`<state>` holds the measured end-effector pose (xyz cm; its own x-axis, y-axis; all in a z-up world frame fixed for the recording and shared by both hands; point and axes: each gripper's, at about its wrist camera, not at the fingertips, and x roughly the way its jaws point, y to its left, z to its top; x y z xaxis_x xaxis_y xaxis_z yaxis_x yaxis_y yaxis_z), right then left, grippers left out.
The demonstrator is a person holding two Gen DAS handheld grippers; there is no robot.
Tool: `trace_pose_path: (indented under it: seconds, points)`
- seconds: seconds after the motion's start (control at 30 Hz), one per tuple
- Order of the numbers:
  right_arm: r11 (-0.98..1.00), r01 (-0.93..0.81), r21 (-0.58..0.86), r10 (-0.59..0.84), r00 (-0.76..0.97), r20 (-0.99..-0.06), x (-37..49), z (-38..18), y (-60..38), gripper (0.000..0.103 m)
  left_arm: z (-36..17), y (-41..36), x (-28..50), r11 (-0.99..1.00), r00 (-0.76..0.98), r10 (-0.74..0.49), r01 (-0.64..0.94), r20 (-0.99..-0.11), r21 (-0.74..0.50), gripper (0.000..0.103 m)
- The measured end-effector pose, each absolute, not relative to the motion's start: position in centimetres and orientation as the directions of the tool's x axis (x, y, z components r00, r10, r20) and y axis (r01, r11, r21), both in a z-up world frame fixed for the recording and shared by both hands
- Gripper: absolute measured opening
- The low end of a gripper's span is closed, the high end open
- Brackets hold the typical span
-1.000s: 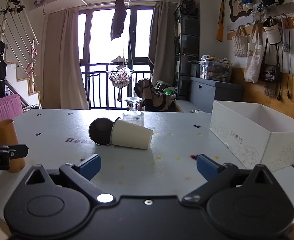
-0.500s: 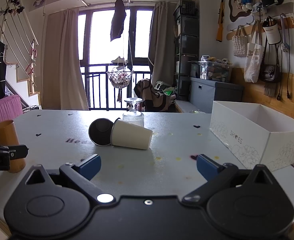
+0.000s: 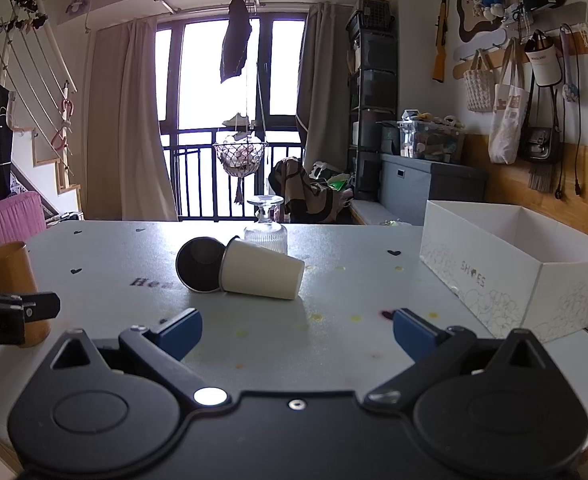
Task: Flip cup upright
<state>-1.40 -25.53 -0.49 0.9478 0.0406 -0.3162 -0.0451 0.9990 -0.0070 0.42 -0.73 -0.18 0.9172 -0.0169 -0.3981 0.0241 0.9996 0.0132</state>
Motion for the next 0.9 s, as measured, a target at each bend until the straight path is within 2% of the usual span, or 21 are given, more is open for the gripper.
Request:
trace_pose_path:
  seconds: [0.2,0.33,0.53,0.73,0.9]
  points:
    - [1.000,-0.031,-0.003,0.029,0.950,-0.311,-0.9,-0.9,-26.4,0.103,0.1,-2.5,2.3,0.998,0.920,-0.041,0.054,-0.389,0.024,0.103]
    - [0.995,-0.038,-0.089,0.015,0.968,-0.249,0.3,-0.9,-26.9,0.103,-0.9,-3.2,3.5,0.997,0.910,-0.071,0.075,-0.408,-0.005,0.103]
    - [0.932,-0.256,-0.256,0.194,0.950,-0.246,5.2,-1.3,-28.1,0.103,-3.0,-3.1,5.0,0.997,0.891,-0.084,0.074,-0.446,-0.039,0.103]
    - [0.800,-0.360,-0.480,0.191,0.911,-0.366,13.1,-2.0,-26.8,0.103,-4.1,-2.7,5.5,0.994,0.889,-0.105,0.092,-0.445,-0.051,0.103]
    - [0.642,-0.495,-0.586,0.203,0.846,-0.493,18.2,-3.3,-24.9,0.103,-4.6,-2.4,5.7,0.993,0.888,-0.122,0.112,-0.444,-0.048,0.103]
